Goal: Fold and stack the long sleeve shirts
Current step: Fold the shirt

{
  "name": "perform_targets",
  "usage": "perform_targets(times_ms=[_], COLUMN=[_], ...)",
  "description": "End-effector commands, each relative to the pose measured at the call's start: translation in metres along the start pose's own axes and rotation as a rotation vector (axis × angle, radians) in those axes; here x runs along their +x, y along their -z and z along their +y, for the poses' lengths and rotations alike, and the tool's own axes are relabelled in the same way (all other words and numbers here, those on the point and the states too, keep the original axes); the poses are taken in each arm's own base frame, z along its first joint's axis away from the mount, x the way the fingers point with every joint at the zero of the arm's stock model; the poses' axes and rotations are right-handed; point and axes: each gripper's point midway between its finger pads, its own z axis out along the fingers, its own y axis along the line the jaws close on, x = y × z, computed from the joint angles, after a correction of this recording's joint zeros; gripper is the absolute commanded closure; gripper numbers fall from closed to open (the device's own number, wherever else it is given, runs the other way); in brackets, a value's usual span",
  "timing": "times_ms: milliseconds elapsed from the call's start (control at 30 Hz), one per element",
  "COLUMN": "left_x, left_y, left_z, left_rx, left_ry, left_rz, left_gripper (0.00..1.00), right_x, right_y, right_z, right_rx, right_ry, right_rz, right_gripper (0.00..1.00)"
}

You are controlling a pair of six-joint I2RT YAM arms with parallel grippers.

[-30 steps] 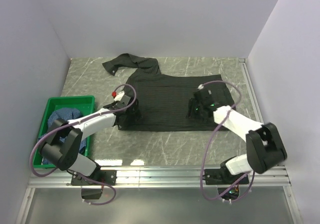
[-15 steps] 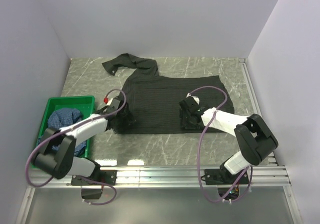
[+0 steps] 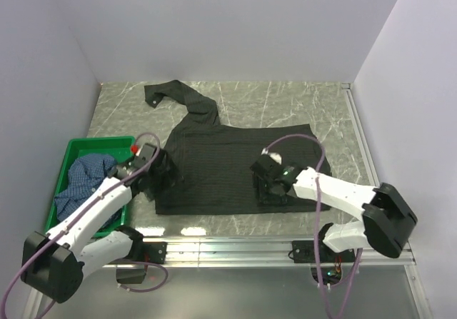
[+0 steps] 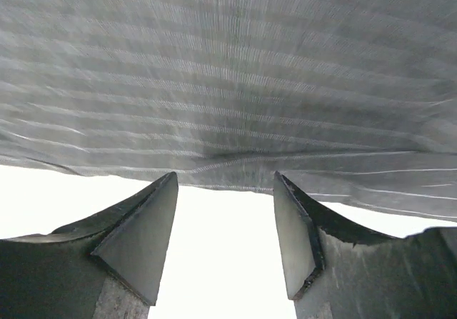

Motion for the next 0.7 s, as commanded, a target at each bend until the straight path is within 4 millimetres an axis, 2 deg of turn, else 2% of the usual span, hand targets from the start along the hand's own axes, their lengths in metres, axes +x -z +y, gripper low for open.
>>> perform_targets(times_ms=[0, 33, 100, 133, 200, 233, 267, 300, 333, 467, 567, 667], left_x=[-0.048, -0.055, -0.075, -0.08, -0.099, -0.1, -0.104, -0.111, -0.11, -0.118, -0.109, -0.089], left_y=[0.012, 0.009, 0.008, -0.006, -0.012, -0.029, -0.035, -0.039, -0.053, -0.08, -0.101, -0.114], left_z=[-0.033, -0.041, -0.063, -0.068, -0.081, -0.08, -0.083, -0.089, -0.086, -0.076, -0.06, -0.044], left_rx=[0.011, 0.019, 0.039, 0.019, 0.003, -0.031, -0.033, -0.023, -0.05, -0.104, -0.145, -0.177], left_ry=[-0.048, -0.059, -0.08, -0.09, -0.113, -0.126, -0.131, -0.131, -0.143, -0.143, -0.131, -0.131], left_rz=[-0.136, -0.147, -0.185, -0.176, -0.212, -0.185, -0.181, -0.176, -0.149, -0.125, -0.05, 0.026], left_gripper=[0.07, 0.08, 0.08, 0.09, 0.09, 0.09, 0.09, 0.1, 0.1, 0.1, 0.1, 0.1], right_x=[-0.069, -0.093, -0.12, -0.138, -0.159, -0.168, -0.177, -0.183, -0.187, -0.194, -0.188, -0.176], right_y=[0.037, 0.044, 0.045, 0.046, 0.041, 0.042, 0.04, 0.037, 0.03, 0.004, -0.016, -0.031], right_z=[-0.002, -0.011, -0.021, -0.036, -0.051, -0.058, -0.073, -0.08, -0.085, -0.105, -0.114, -0.116], right_rx=[0.013, 0.022, 0.029, 0.034, 0.056, 0.066, 0.09, 0.098, 0.11, 0.145, 0.163, 0.159], right_ry=[-0.077, -0.111, -0.158, -0.21, -0.26, -0.265, -0.303, -0.315, -0.313, -0.328, -0.33, -0.33], right_rz=[-0.231, -0.275, -0.322, -0.34, -0.374, -0.389, -0.398, -0.401, -0.384, -0.329, -0.275, -0.225], right_gripper=[0.36, 0.36, 0.36, 0.36, 0.36, 0.36, 0.36, 0.36, 0.36, 0.36, 0.36, 0.37])
